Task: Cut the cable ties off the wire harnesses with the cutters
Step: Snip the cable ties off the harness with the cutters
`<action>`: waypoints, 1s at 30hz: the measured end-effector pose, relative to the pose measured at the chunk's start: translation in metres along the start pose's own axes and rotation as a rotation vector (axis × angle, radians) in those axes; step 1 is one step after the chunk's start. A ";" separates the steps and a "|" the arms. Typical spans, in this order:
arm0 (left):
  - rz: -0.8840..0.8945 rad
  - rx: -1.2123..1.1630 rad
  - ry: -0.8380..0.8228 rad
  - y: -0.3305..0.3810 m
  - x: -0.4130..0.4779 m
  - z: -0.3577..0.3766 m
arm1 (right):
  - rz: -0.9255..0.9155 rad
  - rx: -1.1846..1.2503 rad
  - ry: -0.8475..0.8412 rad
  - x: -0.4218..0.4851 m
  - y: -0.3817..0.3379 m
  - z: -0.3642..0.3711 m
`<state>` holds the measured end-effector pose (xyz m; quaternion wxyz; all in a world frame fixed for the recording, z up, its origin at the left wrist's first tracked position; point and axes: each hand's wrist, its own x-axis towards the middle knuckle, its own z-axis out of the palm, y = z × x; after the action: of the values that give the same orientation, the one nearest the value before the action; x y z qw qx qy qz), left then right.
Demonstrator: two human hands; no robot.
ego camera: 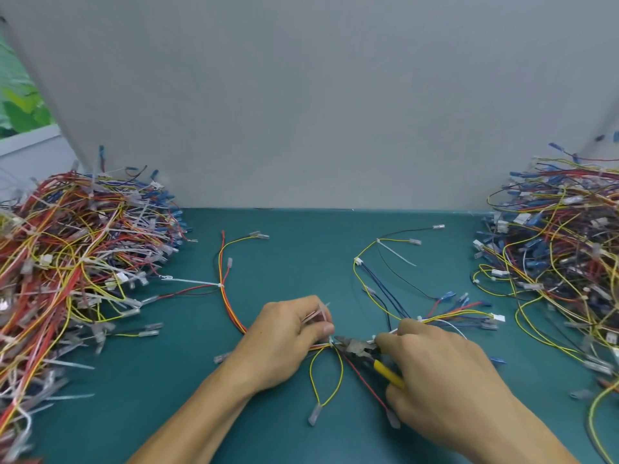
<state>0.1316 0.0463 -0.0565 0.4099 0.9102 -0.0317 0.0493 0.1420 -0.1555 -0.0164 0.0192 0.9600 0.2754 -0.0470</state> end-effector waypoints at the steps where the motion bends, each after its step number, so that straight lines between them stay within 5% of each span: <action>1: 0.000 -0.005 0.000 0.000 0.000 0.000 | 0.003 -0.010 -0.003 0.000 0.000 0.000; 30: 0.027 -0.024 0.003 0.002 0.000 0.003 | -0.013 -0.013 0.018 0.002 -0.003 0.010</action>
<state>0.1314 0.0429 -0.0567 0.4201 0.9047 -0.0440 0.0556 0.1411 -0.1523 -0.0269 0.0226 0.9584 0.2821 -0.0366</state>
